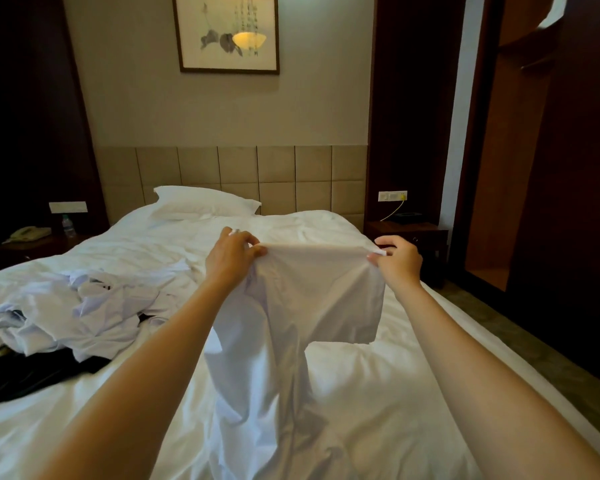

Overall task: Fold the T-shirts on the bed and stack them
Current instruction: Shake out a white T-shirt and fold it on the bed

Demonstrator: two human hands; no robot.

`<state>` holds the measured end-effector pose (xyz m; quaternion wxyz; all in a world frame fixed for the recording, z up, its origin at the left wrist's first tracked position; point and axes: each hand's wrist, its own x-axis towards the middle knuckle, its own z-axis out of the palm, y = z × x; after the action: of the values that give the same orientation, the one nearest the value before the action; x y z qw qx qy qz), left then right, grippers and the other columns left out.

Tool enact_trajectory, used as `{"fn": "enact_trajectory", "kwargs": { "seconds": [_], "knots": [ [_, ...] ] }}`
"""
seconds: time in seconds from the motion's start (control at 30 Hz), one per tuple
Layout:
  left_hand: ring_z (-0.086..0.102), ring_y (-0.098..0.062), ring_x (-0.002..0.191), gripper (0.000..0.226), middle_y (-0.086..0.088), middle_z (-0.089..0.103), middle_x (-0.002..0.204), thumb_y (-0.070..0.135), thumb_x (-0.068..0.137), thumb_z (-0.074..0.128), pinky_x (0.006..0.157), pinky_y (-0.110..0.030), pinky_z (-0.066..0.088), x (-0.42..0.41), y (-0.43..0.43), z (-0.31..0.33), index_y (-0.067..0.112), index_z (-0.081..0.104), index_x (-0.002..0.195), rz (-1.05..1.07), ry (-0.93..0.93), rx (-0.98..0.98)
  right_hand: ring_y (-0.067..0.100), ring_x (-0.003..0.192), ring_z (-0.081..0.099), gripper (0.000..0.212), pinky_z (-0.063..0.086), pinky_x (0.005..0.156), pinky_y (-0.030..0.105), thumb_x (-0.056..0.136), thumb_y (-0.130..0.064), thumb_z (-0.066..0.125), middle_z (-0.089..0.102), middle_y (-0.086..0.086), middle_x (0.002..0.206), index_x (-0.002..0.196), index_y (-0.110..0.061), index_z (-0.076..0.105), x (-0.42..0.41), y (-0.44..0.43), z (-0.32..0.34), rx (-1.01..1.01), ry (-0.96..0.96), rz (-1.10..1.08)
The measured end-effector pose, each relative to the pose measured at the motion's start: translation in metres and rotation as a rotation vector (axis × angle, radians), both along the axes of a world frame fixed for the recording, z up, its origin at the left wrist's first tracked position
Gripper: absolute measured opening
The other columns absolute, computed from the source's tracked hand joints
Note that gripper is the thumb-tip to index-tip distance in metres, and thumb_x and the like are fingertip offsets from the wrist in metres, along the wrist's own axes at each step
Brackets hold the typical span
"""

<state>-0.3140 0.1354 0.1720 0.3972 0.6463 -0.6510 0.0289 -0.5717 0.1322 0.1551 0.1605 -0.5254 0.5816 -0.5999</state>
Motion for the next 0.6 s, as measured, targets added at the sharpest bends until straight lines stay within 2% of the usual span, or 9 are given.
{"fn": "enact_trajectory", "kwargs": {
  "seconds": [0.1, 0.2, 0.27, 0.33, 0.4, 0.5, 0.6],
  "knots": [
    [0.051, -0.026, 0.104, 0.027, -0.010, 0.051, 0.110, 0.031, 0.090, 0.059, 0.082, -0.028, 0.035, -0.002, 0.000, 0.007, 0.012, 0.066, 0.108, -0.073, -0.013, 0.040, 0.027, 0.107, 0.059, 0.024, 0.044, 0.086, 0.026, 0.085, 0.000, 0.065, 0.066, 0.014, 0.112, 0.108, -0.003, 0.069, 0.001, -0.003, 0.003, 0.043, -0.035, -0.052],
    [0.051, -0.023, 0.100, 0.021, -0.009, 0.054, 0.104, 0.020, 0.091, 0.059, 0.086, -0.026, 0.035, 0.002, 0.000, 0.017, 0.009, 0.068, 0.106, -0.236, 0.017, 0.086, 0.032, 0.106, 0.060, 0.021, 0.041, 0.077, 0.025, 0.088, 0.001, 0.058, 0.067, 0.017, 0.109, 0.104, 0.000, 0.071, -0.002, -0.006, 0.016, 0.027, -0.119, -0.130],
    [0.049, -0.018, 0.102, 0.023, -0.011, 0.058, 0.113, 0.009, 0.094, 0.051, 0.094, -0.028, 0.036, 0.009, 0.001, 0.028, 0.012, 0.068, 0.109, -0.331, 0.068, 0.091, 0.033, 0.106, 0.059, 0.024, 0.039, 0.075, 0.025, 0.090, 0.001, 0.052, 0.066, 0.019, 0.111, 0.107, 0.001, 0.069, -0.007, -0.006, 0.028, 0.031, -0.187, -0.191],
    [0.050, -0.022, 0.110, 0.034, -0.012, 0.056, 0.123, -0.001, 0.094, 0.044, 0.098, -0.031, 0.037, 0.020, 0.001, 0.041, 0.013, 0.065, 0.117, -0.375, 0.108, 0.091, 0.035, 0.109, 0.058, 0.027, 0.042, 0.078, 0.028, 0.093, 0.000, 0.048, 0.063, 0.021, 0.116, 0.112, 0.002, 0.067, -0.015, -0.006, 0.039, 0.033, -0.248, -0.257],
    [0.050, -0.024, 0.113, 0.039, -0.012, 0.056, 0.126, -0.005, 0.093, 0.044, 0.097, -0.029, 0.037, 0.031, 0.002, 0.057, 0.013, 0.060, 0.123, -0.367, 0.155, 0.045, 0.037, 0.111, 0.057, 0.027, 0.045, 0.086, 0.033, 0.095, 0.000, 0.047, 0.061, 0.023, 0.120, 0.116, 0.003, 0.064, -0.024, -0.007, 0.050, 0.017, -0.289, -0.298],
    [0.050, -0.026, 0.116, 0.047, -0.011, 0.055, 0.126, -0.002, 0.089, 0.055, 0.097, -0.029, 0.036, 0.042, 0.002, 0.081, 0.018, 0.051, 0.132, -0.288, 0.215, -0.135, 0.038, 0.113, 0.056, 0.028, 0.047, 0.091, 0.038, 0.096, 0.000, 0.046, 0.059, 0.023, 0.122, 0.119, 0.003, 0.061, -0.034, -0.008, 0.068, -0.001, -0.331, -0.334],
    [0.047, -0.018, 0.105, 0.053, -0.004, 0.053, 0.113, 0.009, 0.088, 0.063, 0.096, -0.031, 0.036, 0.045, 0.003, 0.109, 0.016, 0.045, 0.138, -0.187, 0.291, -0.224, 0.037, 0.114, 0.056, 0.028, 0.048, 0.095, 0.042, 0.096, 0.000, 0.046, 0.059, 0.023, 0.123, 0.120, 0.003, 0.060, -0.039, -0.009, 0.090, -0.040, -0.365, -0.343]
  ]
}}
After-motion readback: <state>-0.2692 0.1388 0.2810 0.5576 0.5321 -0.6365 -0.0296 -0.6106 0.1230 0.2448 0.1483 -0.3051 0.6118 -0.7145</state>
